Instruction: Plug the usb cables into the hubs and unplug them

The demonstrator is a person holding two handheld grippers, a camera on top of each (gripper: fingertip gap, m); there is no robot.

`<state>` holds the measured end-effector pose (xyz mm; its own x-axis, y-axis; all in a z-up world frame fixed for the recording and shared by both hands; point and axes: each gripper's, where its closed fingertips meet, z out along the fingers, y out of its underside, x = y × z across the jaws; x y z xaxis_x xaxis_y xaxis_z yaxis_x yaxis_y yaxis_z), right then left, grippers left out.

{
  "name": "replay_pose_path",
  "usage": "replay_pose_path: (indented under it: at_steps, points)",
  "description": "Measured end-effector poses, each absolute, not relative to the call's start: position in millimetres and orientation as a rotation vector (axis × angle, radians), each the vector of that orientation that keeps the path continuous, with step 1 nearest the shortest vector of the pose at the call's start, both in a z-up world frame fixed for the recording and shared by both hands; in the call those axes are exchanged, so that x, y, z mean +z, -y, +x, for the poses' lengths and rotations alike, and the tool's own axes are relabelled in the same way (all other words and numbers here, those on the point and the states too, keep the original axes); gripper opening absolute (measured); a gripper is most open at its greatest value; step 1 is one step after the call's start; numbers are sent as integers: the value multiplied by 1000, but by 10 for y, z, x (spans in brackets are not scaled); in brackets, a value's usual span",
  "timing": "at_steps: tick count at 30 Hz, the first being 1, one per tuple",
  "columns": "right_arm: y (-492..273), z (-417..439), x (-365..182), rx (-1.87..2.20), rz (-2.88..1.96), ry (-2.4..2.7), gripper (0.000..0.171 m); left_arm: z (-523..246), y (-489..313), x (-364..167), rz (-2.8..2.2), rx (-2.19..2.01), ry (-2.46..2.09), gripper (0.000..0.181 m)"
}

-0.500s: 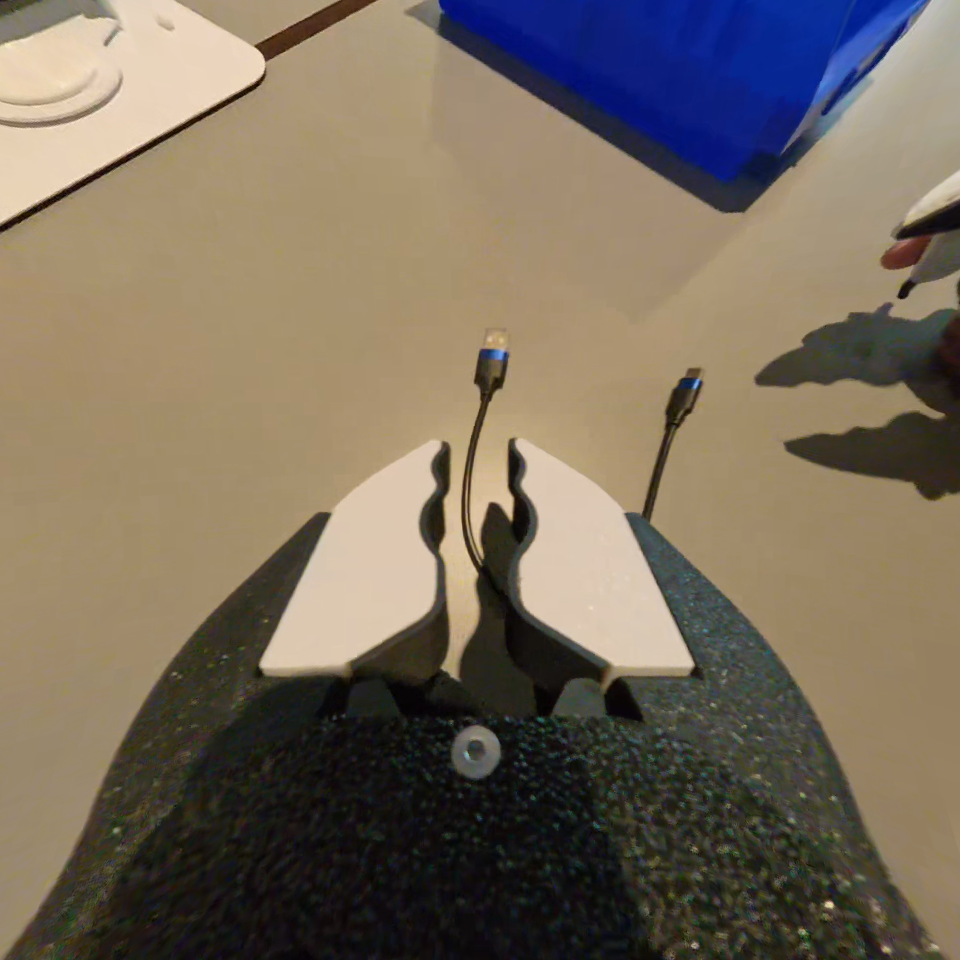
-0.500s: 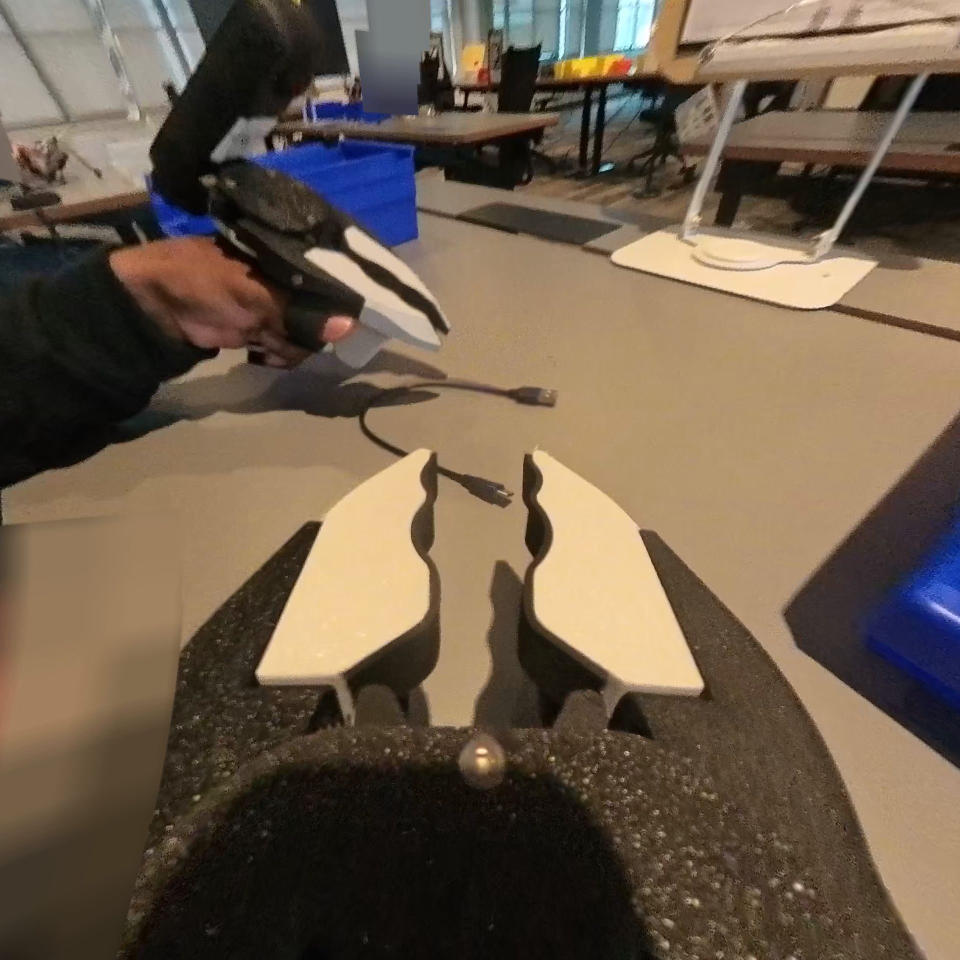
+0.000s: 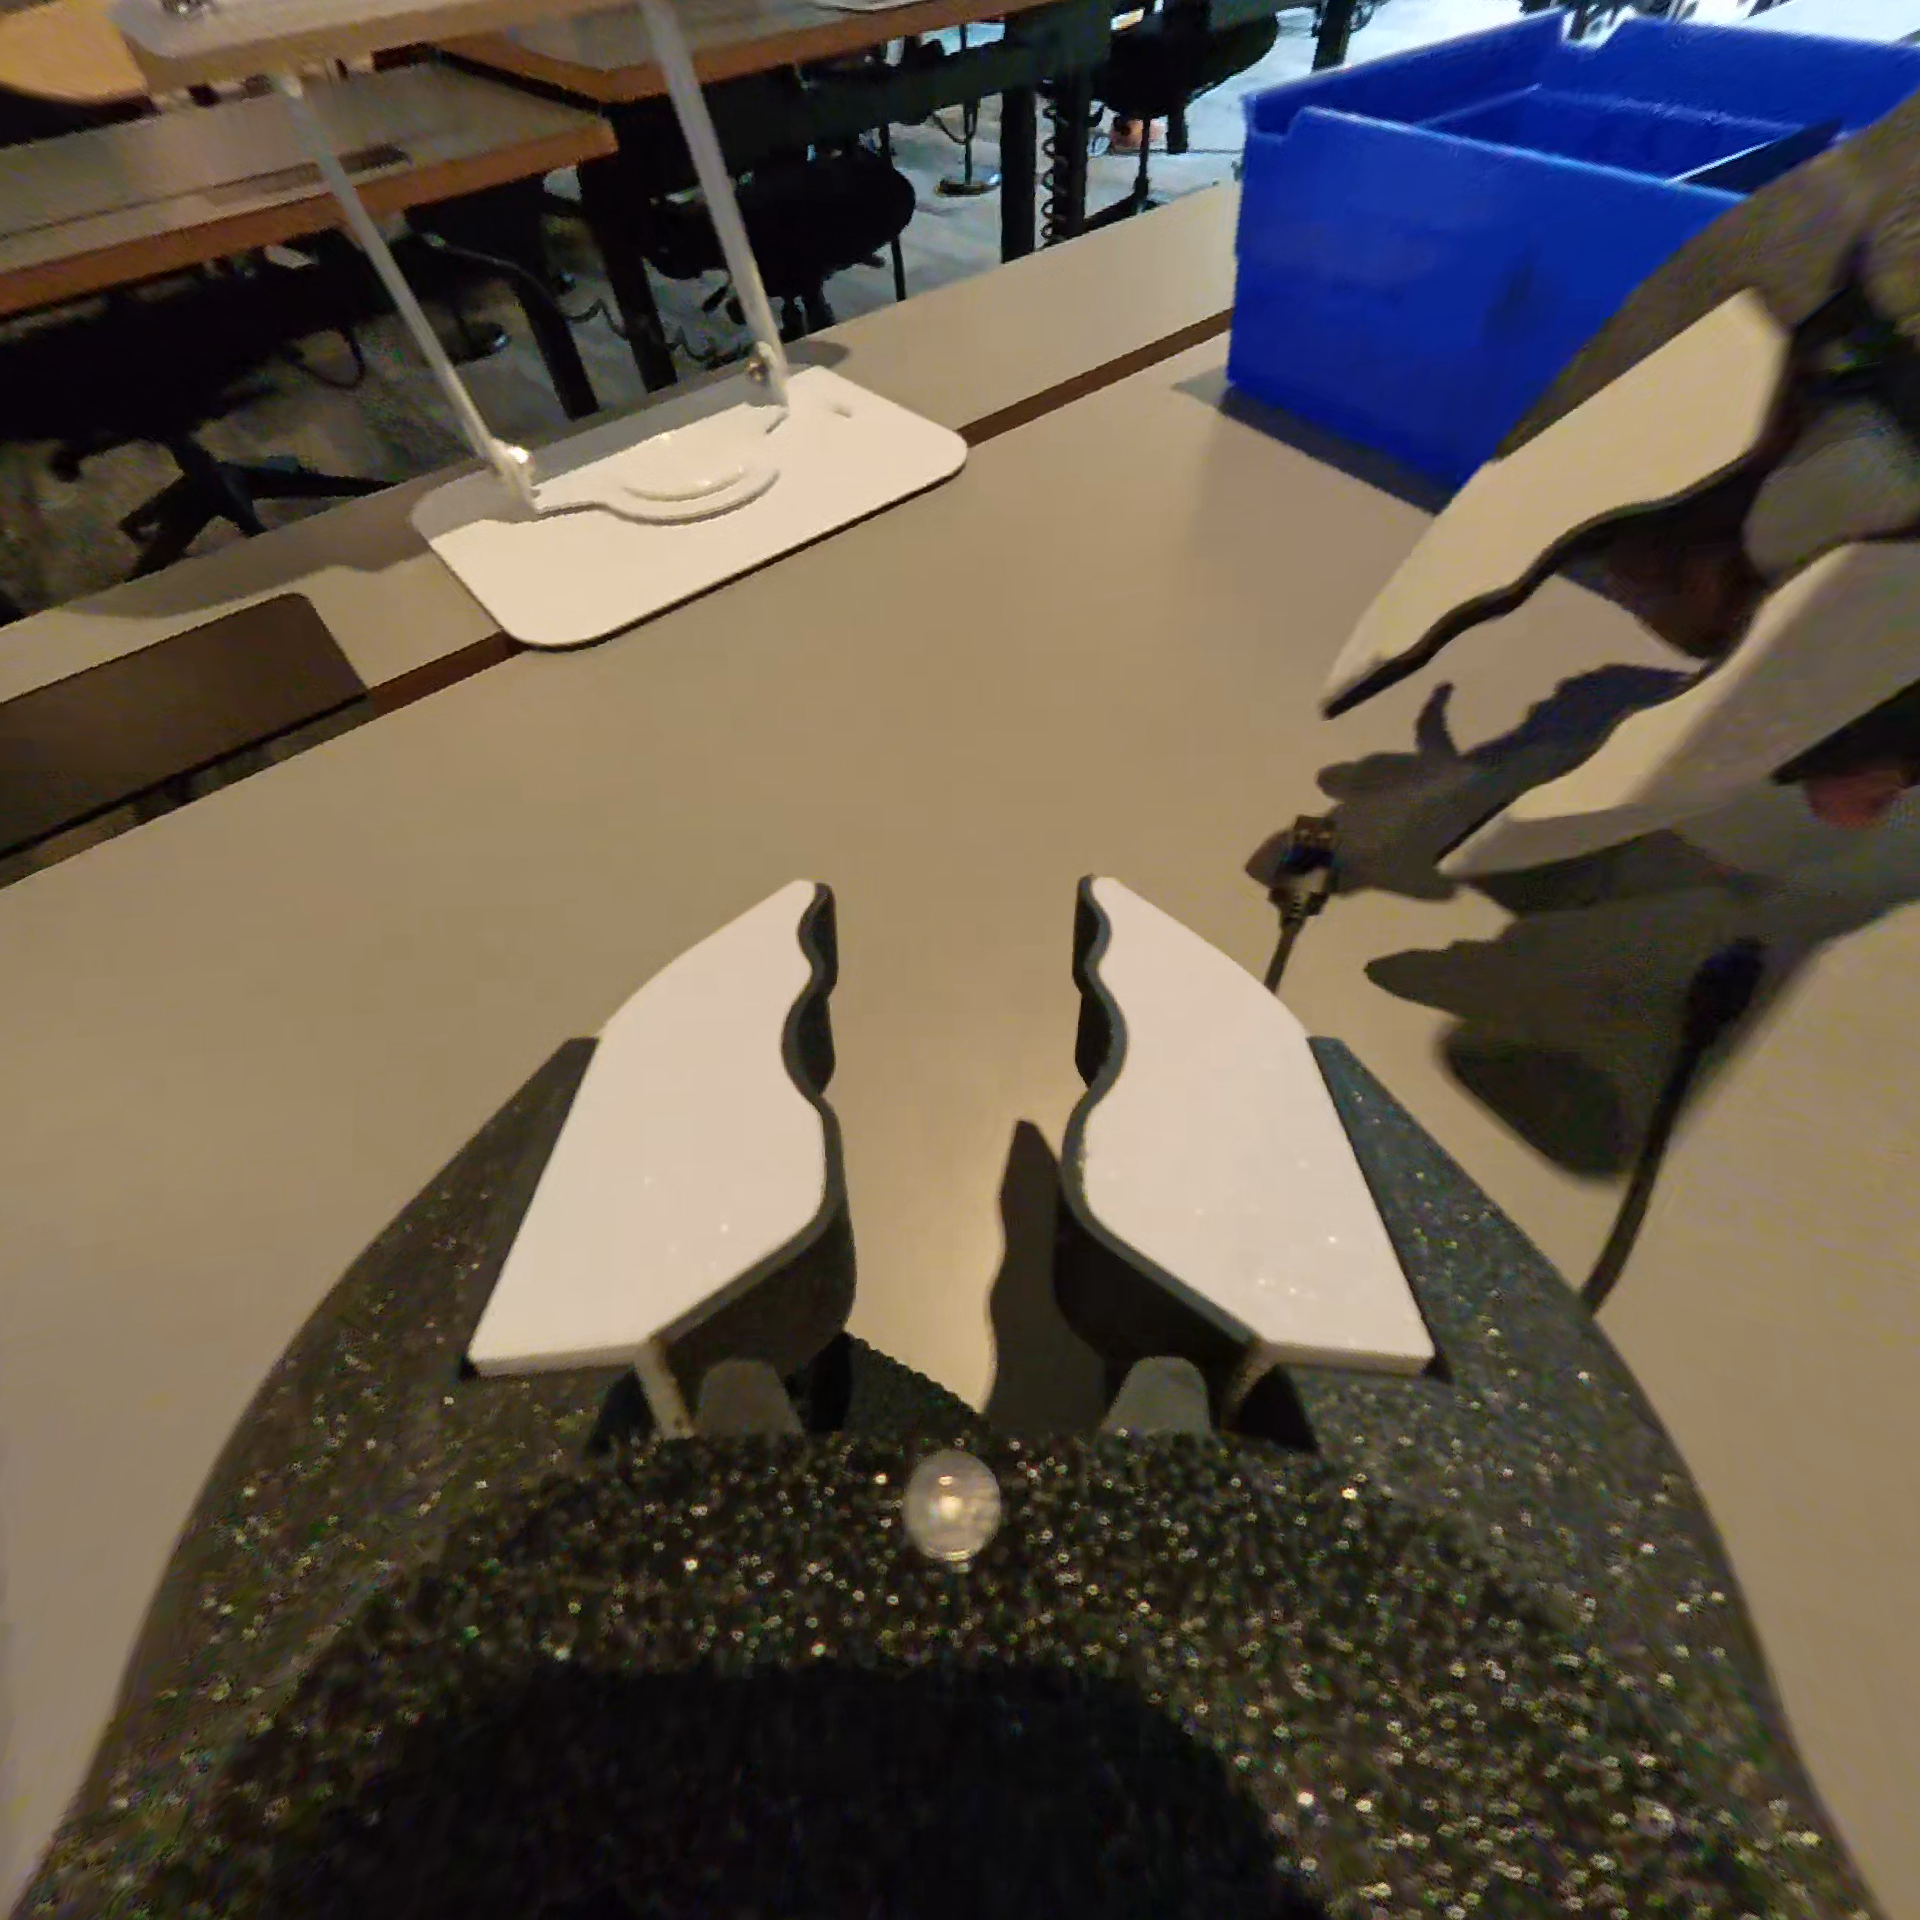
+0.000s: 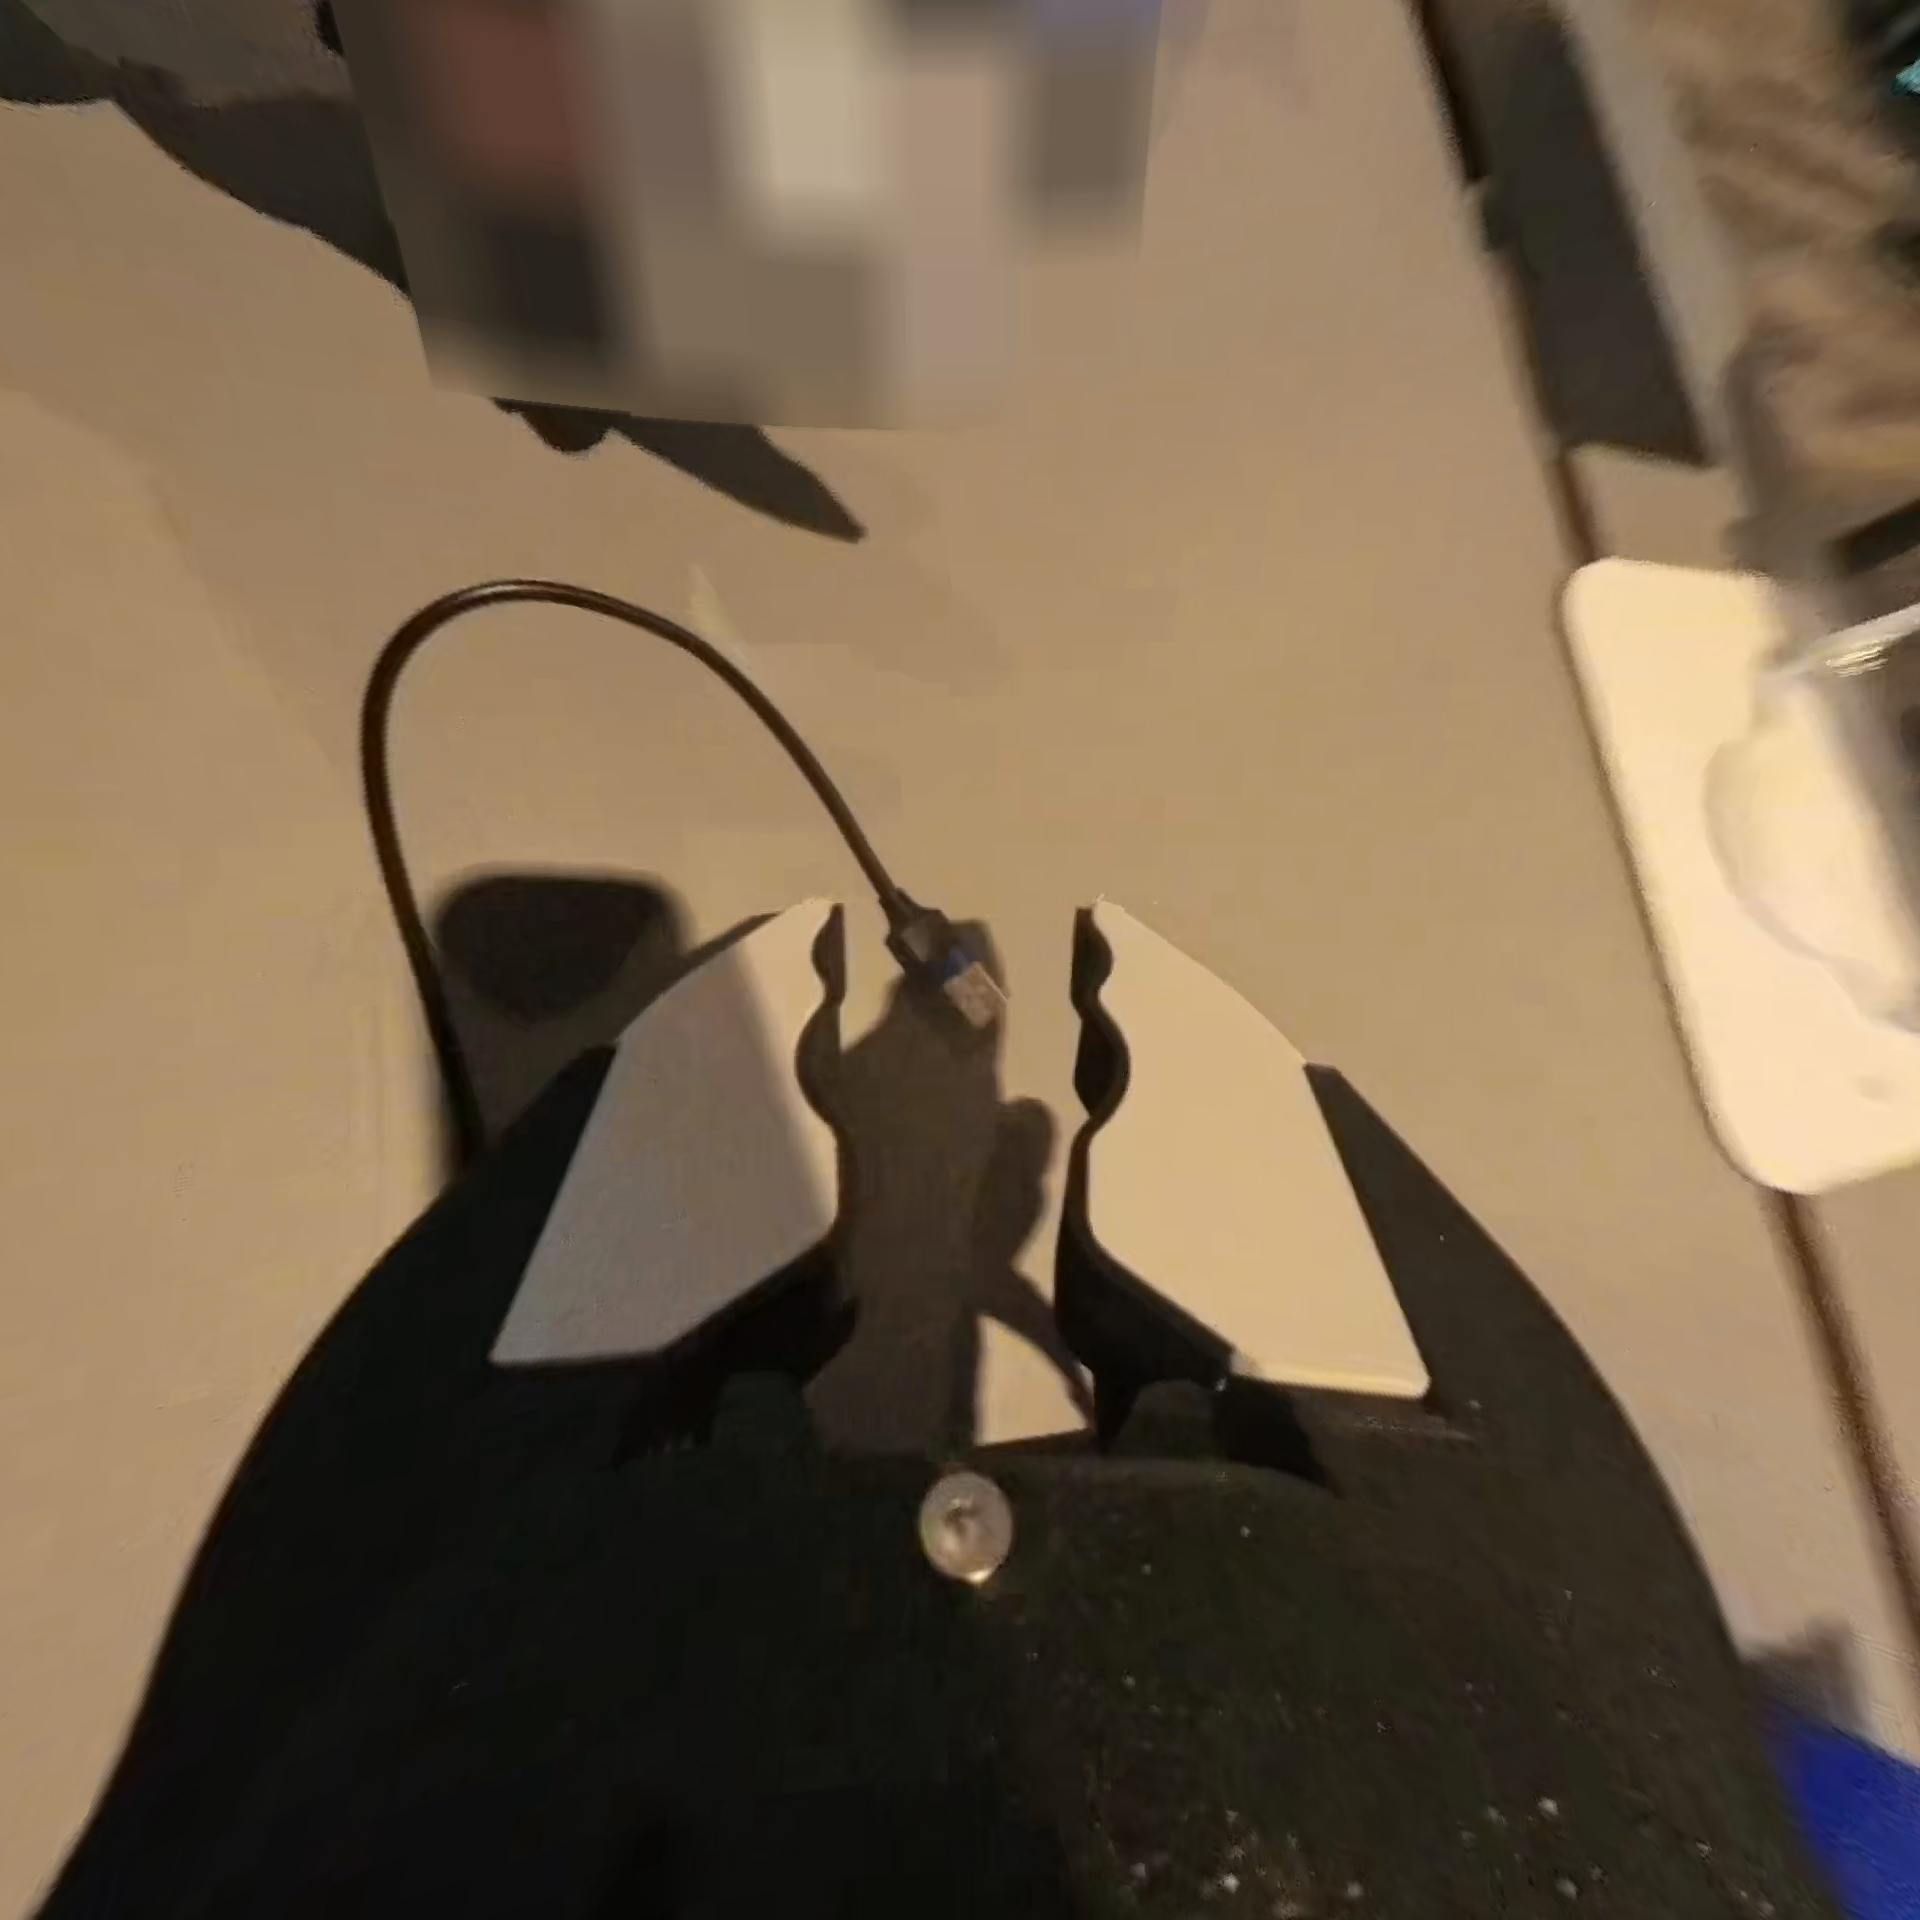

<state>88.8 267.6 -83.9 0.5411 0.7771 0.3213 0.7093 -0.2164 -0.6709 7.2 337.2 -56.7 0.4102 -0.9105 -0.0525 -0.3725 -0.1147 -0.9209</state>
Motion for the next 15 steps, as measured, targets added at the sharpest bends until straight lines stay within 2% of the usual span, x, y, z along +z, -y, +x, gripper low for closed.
replay_pose_path:
  at_steps: [3,10,12,14,15]
  points:
    - [-2751,864,-1100,223,-2031,1199,49,51,-3410,-629,-1714,-676,-1136,42]
    - [-2820,896,-1199,260,-2062,1128,45,116,-3358,-625,-1713,-678,-1179,41]
    - [-2845,904,-1216,272,-2102,1089,38,115,-3348,-618,-1707,-675,-1179,40]
    - [-2830,887,-1229,290,-2128,1072,19,101,-3361,-619,-1704,-662,-1175,39]
    - [-2828,886,-1229,276,-2133,1064,17,94,-3374,-619,-1704,-658,-1169,39]
